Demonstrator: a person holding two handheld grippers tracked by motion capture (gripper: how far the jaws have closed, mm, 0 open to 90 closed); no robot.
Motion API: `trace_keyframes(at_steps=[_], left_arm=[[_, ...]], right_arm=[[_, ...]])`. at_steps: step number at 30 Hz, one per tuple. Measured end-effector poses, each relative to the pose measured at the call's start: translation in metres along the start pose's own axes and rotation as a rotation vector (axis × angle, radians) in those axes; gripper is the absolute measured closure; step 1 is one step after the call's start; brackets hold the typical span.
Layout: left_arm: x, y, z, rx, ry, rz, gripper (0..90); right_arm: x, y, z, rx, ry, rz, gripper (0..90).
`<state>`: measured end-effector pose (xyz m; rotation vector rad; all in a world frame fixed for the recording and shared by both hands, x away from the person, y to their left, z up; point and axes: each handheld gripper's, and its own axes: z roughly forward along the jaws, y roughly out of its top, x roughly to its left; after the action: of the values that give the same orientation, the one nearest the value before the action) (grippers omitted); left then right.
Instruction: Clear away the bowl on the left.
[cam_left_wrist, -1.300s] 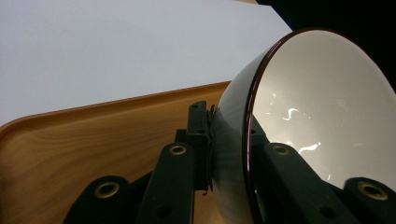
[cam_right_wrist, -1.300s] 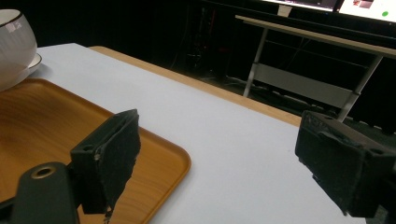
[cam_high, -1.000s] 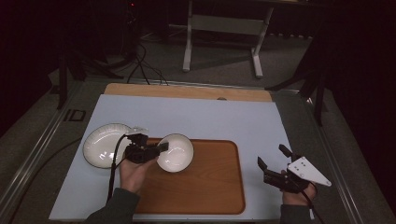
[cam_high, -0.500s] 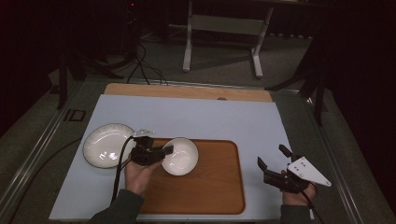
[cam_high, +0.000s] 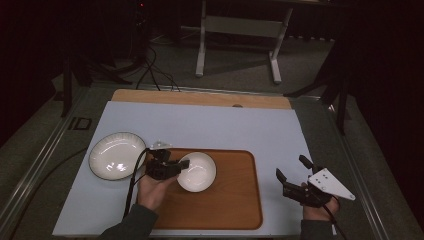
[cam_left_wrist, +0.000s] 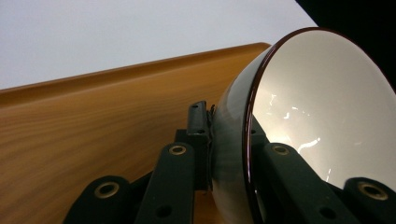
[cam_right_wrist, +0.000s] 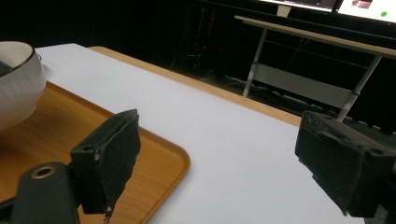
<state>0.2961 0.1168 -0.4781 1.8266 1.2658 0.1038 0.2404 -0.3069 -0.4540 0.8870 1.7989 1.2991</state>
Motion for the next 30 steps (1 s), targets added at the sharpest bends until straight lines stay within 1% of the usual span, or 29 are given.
trace_keyframes(at_steps=[15, 18, 21, 30], left_arm=[[0.001, -0.007, 0.011, 0.044, 0.01, 0.005, 81.1], [0.001, -0.007, 0.012, 0.044, 0.011, 0.004, 81.1], [0.002, -0.01, 0.015, 0.062, 0.018, 0.007, 81.1], [0.004, -0.013, 0.019, 0.079, 0.022, 0.004, 81.1]], right_arm=[[0.0, 0.0, 0.0, 0.001, 0.0, 0.002, 13.8], [0.0, 0.0, 0.0, 0.0, 0.0, 0.003, 13.8], [0.0, 0.0, 0.0, 0.001, 0.0, 0.003, 13.8], [0.0, 0.0, 0.0, 0.001, 0.001, 0.001, 13.8]])
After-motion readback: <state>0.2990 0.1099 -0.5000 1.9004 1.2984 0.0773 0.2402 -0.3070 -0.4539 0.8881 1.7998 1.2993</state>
